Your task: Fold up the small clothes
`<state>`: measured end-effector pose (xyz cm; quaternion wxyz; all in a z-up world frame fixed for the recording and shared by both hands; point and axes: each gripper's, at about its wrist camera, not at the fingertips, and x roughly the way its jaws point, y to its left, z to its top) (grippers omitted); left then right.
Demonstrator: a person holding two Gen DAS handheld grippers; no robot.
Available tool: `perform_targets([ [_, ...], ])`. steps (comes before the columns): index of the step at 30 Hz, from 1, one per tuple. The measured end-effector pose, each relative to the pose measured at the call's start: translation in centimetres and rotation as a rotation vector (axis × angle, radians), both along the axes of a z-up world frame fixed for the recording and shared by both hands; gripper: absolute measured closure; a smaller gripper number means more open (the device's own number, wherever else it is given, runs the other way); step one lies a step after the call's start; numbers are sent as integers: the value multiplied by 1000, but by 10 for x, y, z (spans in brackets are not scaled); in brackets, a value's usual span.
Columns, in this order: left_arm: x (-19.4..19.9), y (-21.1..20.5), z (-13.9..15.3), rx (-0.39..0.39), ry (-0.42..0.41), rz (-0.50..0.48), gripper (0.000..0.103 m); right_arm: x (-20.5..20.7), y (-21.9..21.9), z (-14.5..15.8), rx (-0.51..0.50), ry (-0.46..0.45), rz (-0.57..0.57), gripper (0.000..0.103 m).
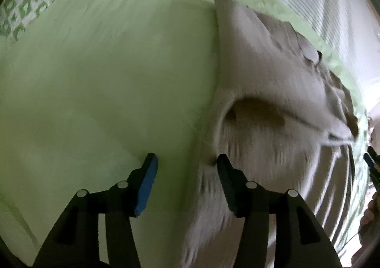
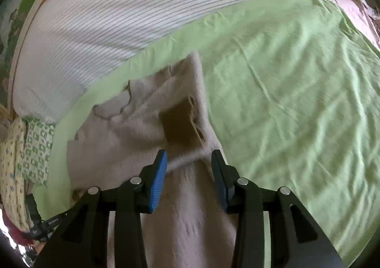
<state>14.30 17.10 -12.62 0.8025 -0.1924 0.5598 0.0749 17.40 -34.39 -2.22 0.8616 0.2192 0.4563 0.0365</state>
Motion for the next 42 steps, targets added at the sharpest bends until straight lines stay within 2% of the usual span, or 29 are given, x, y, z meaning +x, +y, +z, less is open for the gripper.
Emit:
perform_targets([
  [3, -26, -1, -2, -33, 15, -12, 46, -29, -6, 0, 4, 22, 11, 62],
  [7, -83, -16, -4, -65, 22, -40, 45, -69, -7, -1, 6, 39, 36, 62],
  [12, -137, -36, -2, -138, 37, -105, 37, -118, 1, -6, 22, 65, 95, 62],
  [14, -154, -44, -8, -168, 55, -130, 36, -142, 4, -9, 27, 82, 118, 62],
  [18, -184, -55, -12, -166, 67, -175, 34, -185, 6, -16, 34, 123, 141, 62],
  [21, -204, -58, -15, -202, 75, -186, 32, -212, 4, -23, 61, 150, 136, 62],
  [28, -225, -75, -26, -319, 96, -197, 28, -252, -6, -35, 122, 187, 118, 62],
  [34, -223, -87, -32, -386, 108, -193, 24, -269, -9, -51, 195, 212, 103, 62],
  [38, -213, -96, -37, -382, 115, -188, 24, -266, -7, -59, 229, 211, 106, 62],
  [40, -210, -99, -35, -359, 111, -204, 32, -263, -6, -63, 262, 210, 95, 62],
  [41, -209, -102, -33, -319, 111, -212, 47, -261, -7, -65, 282, 212, 89, 62],
  [42, -210, -99, -33, -300, 111, -218, 66, -259, -7, -66, 295, 214, 88, 64],
])
